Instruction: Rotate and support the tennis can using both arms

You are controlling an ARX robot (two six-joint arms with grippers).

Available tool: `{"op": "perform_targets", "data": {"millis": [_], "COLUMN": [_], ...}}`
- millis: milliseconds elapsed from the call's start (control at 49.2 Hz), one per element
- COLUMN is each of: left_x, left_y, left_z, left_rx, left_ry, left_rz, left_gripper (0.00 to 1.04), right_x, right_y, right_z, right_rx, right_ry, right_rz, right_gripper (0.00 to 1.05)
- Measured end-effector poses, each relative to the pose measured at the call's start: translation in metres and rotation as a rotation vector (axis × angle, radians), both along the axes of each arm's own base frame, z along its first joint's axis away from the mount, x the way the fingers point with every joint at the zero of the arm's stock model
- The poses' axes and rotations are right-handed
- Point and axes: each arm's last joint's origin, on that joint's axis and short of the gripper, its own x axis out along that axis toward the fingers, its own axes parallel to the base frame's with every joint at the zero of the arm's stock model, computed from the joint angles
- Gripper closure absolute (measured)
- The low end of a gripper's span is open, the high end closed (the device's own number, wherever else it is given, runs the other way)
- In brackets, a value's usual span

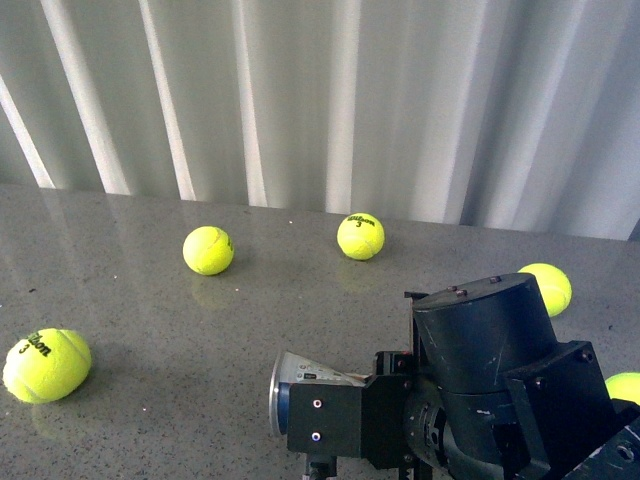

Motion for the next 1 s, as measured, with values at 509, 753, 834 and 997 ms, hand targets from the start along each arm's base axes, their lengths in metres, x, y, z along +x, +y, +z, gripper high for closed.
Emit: {"op": "perform_targets", "data": {"millis": [509,753,834,997], "left_x": [0.0,0.0,0.0,0.0], "left_y": [0.0,0.0,0.0,0.0], "left_z": [0.0,0.0,0.0,0.0], "left_rx": [0.0,0.0,0.0,0.0], "left_ry": [0.0,0.0,0.0,0.0], "left_rz": [0.0,0.0,0.0,0.0], "left_gripper": [0.07,0.07,0.07,0.07], "right_x": [-0.003,-0.006,-0.007,-0.011], "right_y": [-0.012,-0.008,-0.007,-0.004], "right_z": [0.01,0.019,0.025,0.051], "right_rx": [0.012,0.025,0.027,0.072], "right_ry": [0.087,0.122,0.137,0.146], "right_rz": [-0.054,-0.063,-0.069,-0.077], "right_gripper": [0.18,0.07,0.07,0.07]}}
